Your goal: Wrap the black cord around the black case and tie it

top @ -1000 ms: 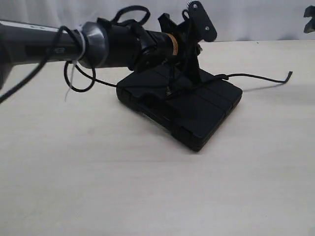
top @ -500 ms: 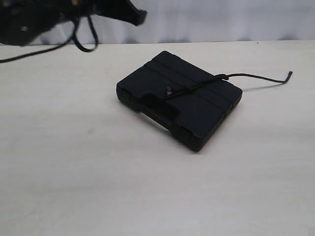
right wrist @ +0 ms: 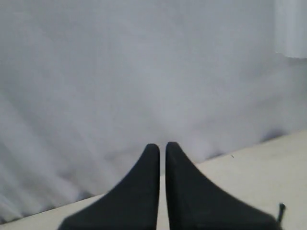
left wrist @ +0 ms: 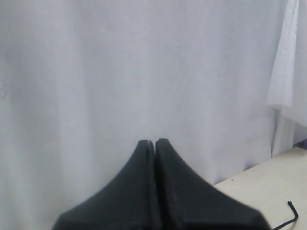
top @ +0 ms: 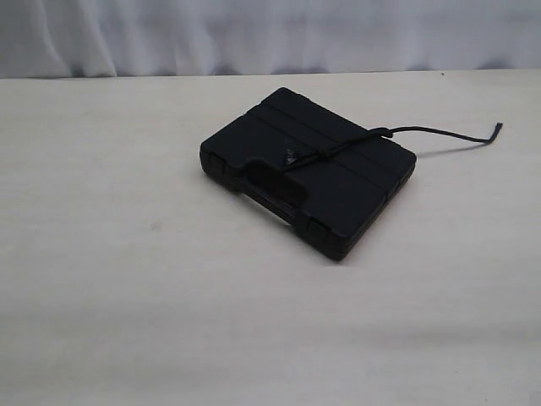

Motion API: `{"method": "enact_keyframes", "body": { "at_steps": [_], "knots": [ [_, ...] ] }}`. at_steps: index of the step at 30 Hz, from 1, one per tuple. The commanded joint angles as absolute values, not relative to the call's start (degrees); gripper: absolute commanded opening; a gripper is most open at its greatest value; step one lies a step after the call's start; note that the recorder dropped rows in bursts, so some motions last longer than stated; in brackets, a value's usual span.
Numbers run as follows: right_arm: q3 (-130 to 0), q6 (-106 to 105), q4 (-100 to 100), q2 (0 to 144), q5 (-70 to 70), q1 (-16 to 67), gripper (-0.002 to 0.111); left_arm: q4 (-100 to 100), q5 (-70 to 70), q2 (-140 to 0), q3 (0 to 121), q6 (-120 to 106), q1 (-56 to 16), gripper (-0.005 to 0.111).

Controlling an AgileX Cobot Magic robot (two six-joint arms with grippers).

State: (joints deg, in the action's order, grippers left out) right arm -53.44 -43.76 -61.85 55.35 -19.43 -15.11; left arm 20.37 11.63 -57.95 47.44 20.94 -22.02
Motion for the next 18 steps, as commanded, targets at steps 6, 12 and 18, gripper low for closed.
{"method": "enact_keyframes", "body": {
  "at_steps": [6,12,18],
  "knots": [
    [-49.1,-49.9,-61.9,37.4,-19.6,-4.5,0.004,19.8,0.0,-40.7,41.2,21.5,-22.0,0.0],
    [-44.7,-48.6,-61.9,25.4,-20.0,-4.5,0.004,19.8,-5.0,-29.2,37.2,21.3,-22.0,0.0],
    [-40.6,-48.6,-61.9,12.9,-25.1,-4.5,0.004,20.1,-14.0,-18.0,36.6,21.3,-22.0,0.0]
  ]
}}
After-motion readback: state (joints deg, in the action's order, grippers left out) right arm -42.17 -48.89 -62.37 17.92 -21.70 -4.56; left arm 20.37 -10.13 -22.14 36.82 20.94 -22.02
